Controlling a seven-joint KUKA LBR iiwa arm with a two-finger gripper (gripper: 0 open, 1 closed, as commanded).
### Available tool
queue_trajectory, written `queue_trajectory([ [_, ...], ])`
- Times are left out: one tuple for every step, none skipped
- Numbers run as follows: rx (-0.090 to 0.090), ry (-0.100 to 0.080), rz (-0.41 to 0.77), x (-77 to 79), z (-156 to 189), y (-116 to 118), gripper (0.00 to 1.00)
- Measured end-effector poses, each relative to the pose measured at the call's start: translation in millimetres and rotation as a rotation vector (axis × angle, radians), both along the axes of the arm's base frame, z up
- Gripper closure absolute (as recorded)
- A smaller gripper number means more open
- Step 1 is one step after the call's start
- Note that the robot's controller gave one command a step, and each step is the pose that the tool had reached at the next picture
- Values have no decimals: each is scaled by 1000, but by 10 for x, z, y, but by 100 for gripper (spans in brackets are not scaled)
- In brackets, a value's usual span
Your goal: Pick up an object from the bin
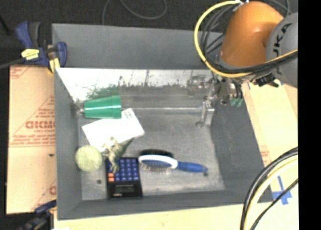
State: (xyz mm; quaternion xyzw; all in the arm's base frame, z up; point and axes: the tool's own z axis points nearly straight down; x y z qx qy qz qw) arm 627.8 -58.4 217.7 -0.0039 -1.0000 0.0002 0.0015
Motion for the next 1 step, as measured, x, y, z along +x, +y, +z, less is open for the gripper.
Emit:
queue_trajectory([
  [-1,-8,1,12,54,1,0],
])
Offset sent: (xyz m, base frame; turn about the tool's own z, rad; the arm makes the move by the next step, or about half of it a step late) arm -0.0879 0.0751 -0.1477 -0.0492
